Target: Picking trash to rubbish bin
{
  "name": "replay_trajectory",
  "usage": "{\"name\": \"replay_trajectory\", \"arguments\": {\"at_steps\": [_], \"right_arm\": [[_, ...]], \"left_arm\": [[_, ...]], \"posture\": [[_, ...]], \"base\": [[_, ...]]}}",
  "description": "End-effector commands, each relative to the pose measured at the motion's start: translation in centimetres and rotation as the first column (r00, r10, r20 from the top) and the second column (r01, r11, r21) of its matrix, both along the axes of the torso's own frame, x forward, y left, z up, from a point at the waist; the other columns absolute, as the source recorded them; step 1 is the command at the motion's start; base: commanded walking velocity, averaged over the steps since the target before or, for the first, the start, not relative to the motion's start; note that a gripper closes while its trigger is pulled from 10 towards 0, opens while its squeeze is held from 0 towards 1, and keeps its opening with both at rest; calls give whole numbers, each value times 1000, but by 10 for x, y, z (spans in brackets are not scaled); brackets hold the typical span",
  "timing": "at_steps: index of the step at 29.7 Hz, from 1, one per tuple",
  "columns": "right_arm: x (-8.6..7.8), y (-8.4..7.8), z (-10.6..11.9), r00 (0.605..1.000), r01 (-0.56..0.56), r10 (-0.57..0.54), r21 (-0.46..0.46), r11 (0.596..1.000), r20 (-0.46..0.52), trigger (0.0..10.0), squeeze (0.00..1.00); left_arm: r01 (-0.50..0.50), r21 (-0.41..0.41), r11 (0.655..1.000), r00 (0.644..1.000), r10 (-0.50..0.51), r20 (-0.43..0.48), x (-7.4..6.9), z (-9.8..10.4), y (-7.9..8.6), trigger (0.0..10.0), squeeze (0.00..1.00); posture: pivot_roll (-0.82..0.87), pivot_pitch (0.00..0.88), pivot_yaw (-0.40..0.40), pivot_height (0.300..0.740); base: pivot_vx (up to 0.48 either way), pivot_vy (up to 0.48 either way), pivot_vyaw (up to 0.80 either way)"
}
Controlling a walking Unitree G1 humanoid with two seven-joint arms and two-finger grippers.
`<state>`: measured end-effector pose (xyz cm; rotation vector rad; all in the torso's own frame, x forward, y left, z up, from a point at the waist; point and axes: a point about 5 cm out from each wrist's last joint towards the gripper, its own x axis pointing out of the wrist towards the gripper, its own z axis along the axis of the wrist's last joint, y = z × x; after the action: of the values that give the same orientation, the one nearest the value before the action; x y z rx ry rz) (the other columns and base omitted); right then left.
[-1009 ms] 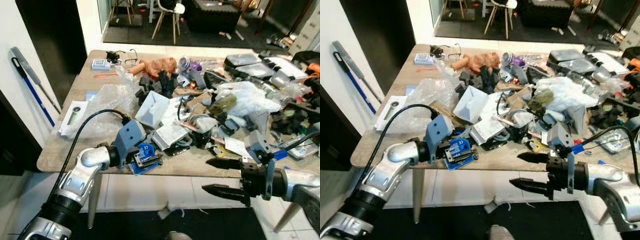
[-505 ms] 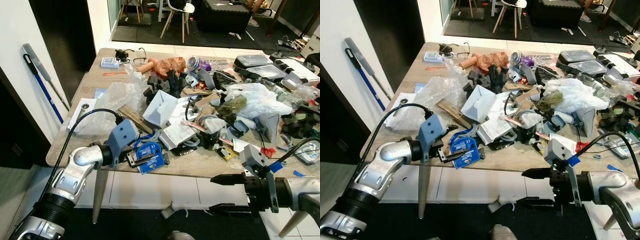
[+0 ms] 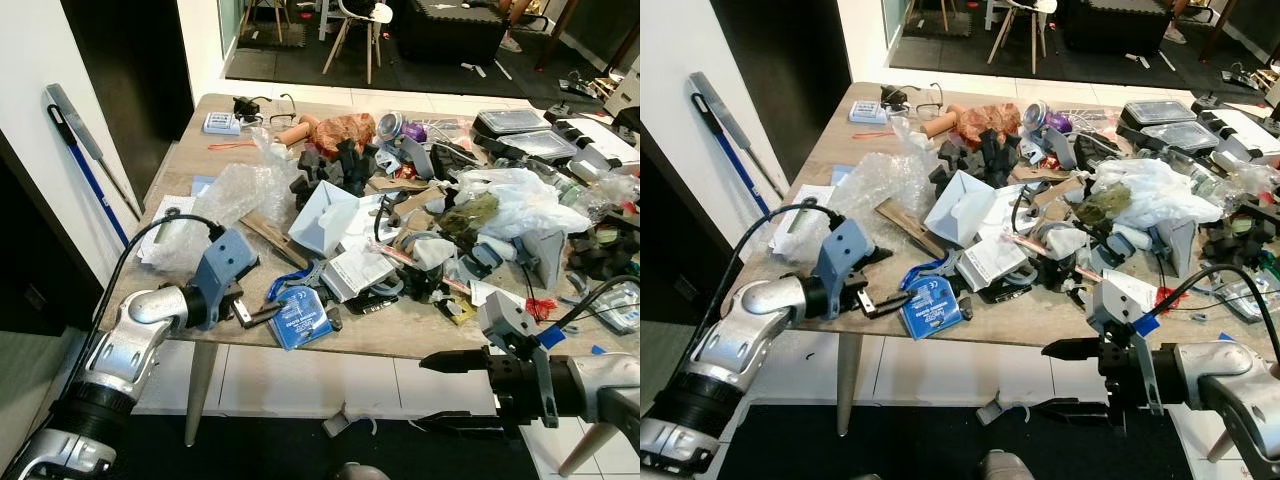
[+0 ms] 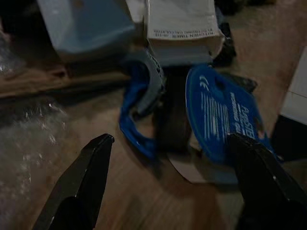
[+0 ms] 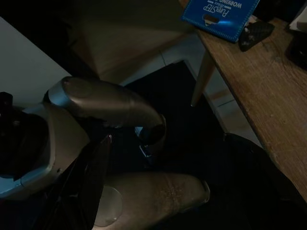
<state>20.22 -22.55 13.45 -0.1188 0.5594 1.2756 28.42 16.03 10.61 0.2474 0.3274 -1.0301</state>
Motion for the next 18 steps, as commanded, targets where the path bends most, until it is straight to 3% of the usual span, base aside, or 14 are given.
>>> {"name": "replay_trajectory", "arguments": {"at_steps": [1,5,10,18], "right_arm": [[-1,-1,-1,1000,-5,5,-19,1000,-2,10000,0],[0,-2,-5,1000,8,-8,-37,999,1,10000,0],[1,-3,-6,1000,13,-13,-47,999,2,10000,0],[1,-4,-8,1000,20,-20,-56,998,4,10000,0]], "left_arm": [[6,-6,1000,1000,-6,-12,-2,2,4,10000,0],[-28,-72,997,999,25,-44,-2,8,12,10000,0],[-39,-99,994,997,32,-75,-3,8,14,10000,0],[13,-196,981,987,-44,-155,-16,4,-8,10000,0]], "posture": [[-37,0,-28,740],[-37,0,-28,740],[-34,0,-26,740],[-34,0,-26,740]], "base": [[0,0,0],[0,0,0],[0,0,0],[0,0,0]]}}
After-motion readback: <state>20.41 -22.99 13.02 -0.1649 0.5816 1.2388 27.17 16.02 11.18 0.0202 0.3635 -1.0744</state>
